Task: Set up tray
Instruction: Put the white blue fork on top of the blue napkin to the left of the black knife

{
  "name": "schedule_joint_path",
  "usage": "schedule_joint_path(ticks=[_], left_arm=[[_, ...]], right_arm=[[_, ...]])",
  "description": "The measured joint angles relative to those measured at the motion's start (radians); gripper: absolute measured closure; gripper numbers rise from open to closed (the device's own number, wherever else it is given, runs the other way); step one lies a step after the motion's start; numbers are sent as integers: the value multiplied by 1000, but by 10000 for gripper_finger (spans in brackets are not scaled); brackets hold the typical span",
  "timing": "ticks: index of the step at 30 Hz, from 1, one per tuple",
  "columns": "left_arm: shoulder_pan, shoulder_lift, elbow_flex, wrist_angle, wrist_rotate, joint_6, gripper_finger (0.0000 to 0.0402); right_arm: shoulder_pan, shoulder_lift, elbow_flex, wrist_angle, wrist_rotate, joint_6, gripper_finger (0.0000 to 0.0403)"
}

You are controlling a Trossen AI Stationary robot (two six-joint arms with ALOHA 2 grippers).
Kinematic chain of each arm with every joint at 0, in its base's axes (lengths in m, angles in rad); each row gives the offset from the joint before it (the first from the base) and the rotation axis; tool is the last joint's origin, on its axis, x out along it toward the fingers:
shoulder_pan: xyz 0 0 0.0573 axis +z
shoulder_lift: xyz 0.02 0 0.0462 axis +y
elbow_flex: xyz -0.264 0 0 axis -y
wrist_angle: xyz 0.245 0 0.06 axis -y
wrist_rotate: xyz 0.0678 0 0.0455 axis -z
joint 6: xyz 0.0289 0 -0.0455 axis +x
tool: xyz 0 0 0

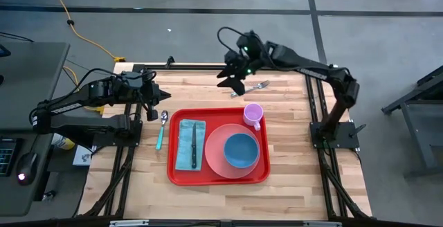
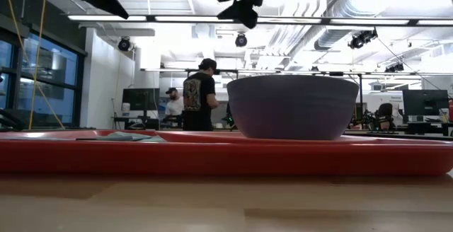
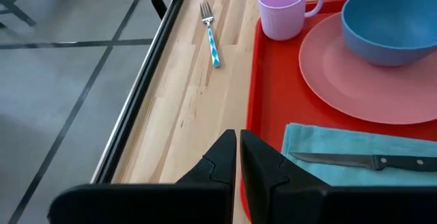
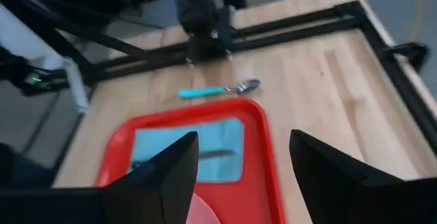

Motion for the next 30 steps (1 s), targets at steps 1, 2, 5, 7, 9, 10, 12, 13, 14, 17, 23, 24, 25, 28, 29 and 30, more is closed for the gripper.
schedule_joint_path(ticks=[1,2,5,7,9,10,12,13,14,17,23,24,25,28,29,30], left_arm=[[0,0,0,0,0,0,348],[0,0,0,0,0,-2,348],[0,0,0,0,0,-3,348],[0,0,0,0,-1,-3,348],[0,0,0,0,-3,-3,348],[0,0,0,0,-3,-2,348],[0,0,0,0,-3,-3,348],[0,0,0,0,-3,-3,348],[0,0,0,0,-3,-8,348],[0,0,0,0,-3,-23,348],[0,0,0,0,-3,-31,348],[0,0,0,0,-3,-34,348],[0,0,0,0,-3,-39,348],[0,0,0,0,-2,-49,348],[0,0,0,0,-2,-49,348],[0,0,0,0,-2,-49,348]], right_arm=[[-3,-23,-41,8,30,-2,195],[-12,-48,-77,-1,82,-17,195],[-54,-96,-160,-66,256,-90,195],[-95,-113,-187,-122,360,-114,195],[-150,-118,-194,-193,374,-134,195],[-182,-117,-193,-242,370,-146,195],[-244,-102,-189,-321,349,-191,195],[-273,-90,-186,-351,347,-214,195],[-300,-79,-183,-381,347,-240,195],[-364,-48,-160,-440,304,-311,195],[-383,69,-149,-554,254,-477,195],[-376,91,-149,-575,254,-502,195],[-369,111,-149,-592,255,-524,195],[-339,162,-149,-620,298,-579,195],[-327,168,-149,-619,321,-589,195],[-320,169,-149,-614,330,-604,195]])
